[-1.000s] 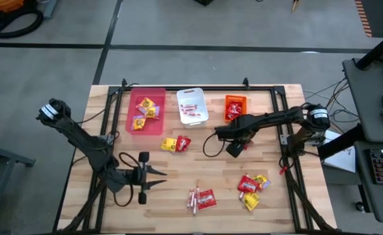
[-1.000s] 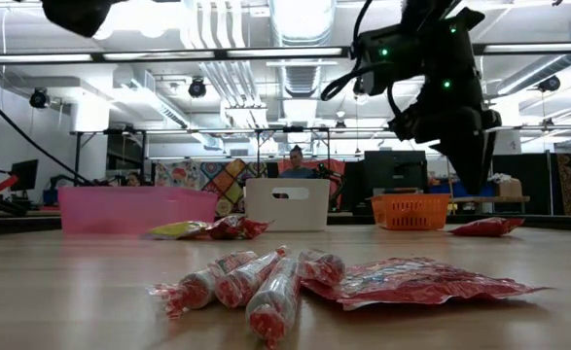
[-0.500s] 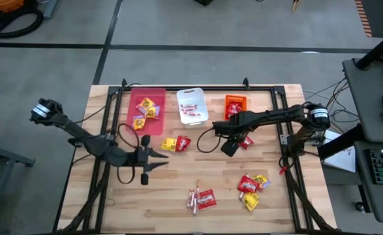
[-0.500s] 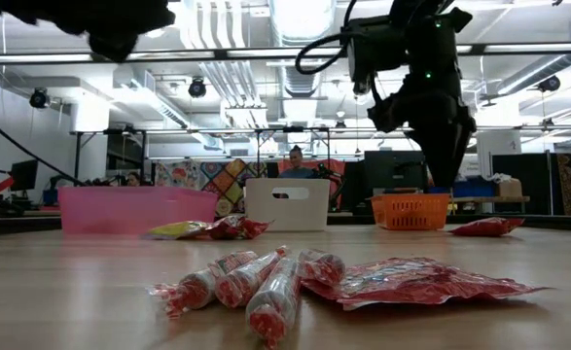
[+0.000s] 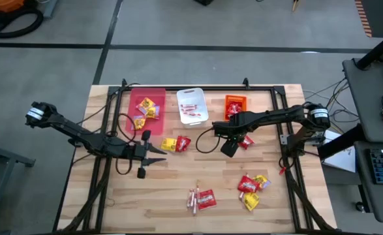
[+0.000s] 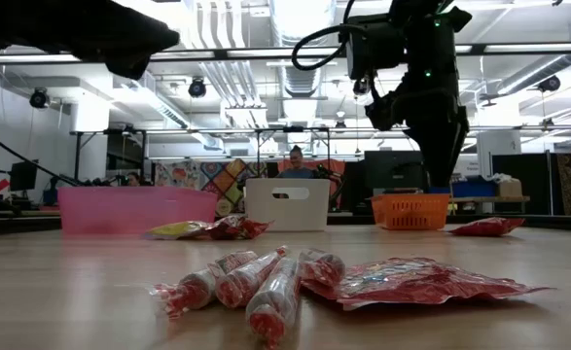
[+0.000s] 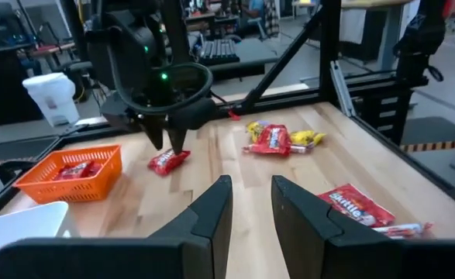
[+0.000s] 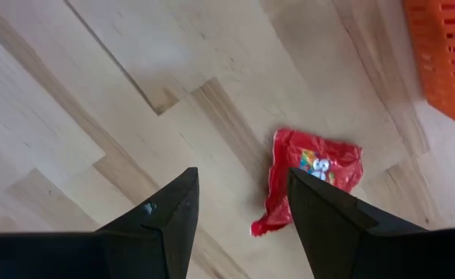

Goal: Sort candy
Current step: Put the red candy into the orange bin

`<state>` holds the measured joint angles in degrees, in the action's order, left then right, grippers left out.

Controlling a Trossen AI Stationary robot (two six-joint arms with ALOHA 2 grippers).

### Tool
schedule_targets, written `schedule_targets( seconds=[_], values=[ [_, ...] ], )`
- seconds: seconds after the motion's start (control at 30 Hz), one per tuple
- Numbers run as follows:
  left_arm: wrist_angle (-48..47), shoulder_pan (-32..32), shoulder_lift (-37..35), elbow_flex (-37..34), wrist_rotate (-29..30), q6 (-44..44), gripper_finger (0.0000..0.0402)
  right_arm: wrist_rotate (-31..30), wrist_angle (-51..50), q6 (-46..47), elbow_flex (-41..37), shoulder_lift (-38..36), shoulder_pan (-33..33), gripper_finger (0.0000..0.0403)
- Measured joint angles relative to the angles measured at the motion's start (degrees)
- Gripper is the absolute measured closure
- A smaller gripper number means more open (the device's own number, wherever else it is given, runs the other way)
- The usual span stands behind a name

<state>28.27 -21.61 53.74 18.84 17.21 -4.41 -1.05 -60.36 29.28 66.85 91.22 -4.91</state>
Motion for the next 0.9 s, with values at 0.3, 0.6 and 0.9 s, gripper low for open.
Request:
schedule_targets(
  seconds=[0.3, 0.6, 0.9],
  values=[
    [0.17, 1.63, -10.7, -5.92, 0.83, 2.52, 0.0325, 0.0, 1.44, -2.23, -0.22, 0.0, -0.01, 0.0216],
    [0.33, 4.43, -11.52, -8.37, 0.21, 2.16, 0.0325, 0.0, 4.08, -3.92, -0.24, 0.0, -0.11, 0.0216],
    [3.15, 4.46, -11.51, -9.3, -0.26, 3.39, 0.0325, -0.01, 4.01, -5.97, -0.24, 0.0, -0.11, 0.0216]
  ],
)
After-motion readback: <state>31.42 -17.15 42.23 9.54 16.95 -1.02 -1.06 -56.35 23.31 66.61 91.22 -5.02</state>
